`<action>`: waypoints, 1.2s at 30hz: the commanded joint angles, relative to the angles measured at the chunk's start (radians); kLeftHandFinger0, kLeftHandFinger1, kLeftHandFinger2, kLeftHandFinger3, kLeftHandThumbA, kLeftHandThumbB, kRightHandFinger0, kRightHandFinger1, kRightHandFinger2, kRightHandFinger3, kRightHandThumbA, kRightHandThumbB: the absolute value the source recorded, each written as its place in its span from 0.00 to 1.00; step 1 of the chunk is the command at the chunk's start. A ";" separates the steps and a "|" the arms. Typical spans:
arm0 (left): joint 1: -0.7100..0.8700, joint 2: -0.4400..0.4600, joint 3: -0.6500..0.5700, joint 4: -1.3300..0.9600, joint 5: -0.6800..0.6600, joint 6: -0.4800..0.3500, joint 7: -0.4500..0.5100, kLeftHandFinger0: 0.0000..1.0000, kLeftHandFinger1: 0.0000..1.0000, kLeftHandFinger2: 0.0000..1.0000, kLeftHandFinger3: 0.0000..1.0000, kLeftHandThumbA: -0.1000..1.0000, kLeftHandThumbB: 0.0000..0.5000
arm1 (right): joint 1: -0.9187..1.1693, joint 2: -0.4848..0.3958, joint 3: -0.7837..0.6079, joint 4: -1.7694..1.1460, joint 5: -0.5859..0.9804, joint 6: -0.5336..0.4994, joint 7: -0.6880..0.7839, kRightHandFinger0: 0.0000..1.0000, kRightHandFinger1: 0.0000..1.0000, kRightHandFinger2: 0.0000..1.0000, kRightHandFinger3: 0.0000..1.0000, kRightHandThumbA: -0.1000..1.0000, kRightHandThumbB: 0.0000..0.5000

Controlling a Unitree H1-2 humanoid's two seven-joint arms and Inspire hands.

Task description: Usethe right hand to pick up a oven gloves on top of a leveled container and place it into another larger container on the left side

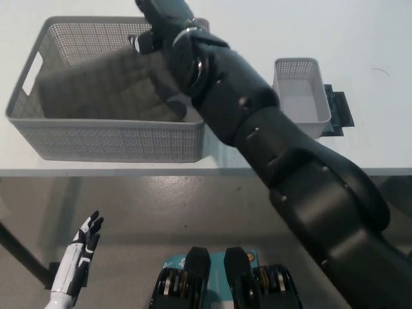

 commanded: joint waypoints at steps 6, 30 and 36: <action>-0.010 0.029 -0.016 -0.011 0.009 -0.021 -0.023 1.00 1.00 1.00 1.00 1.00 1.00 | -0.004 -0.276 -0.463 -1.371 0.873 0.340 0.305 1.00 1.00 1.00 1.00 1.00 0.65; 0.009 0.019 -0.024 0.015 0.006 -0.034 -0.029 1.00 1.00 1.00 1.00 1.00 1.00 | 0.391 -0.524 -0.654 -1.875 1.147 0.191 0.048 1.00 1.00 1.00 1.00 1.00 0.73; 0.011 0.017 -0.033 0.032 0.011 -0.040 -0.023 1.00 1.00 1.00 1.00 1.00 1.00 | 0.736 -0.500 -0.610 -2.037 1.126 0.096 0.010 1.00 1.00 1.00 1.00 1.00 0.80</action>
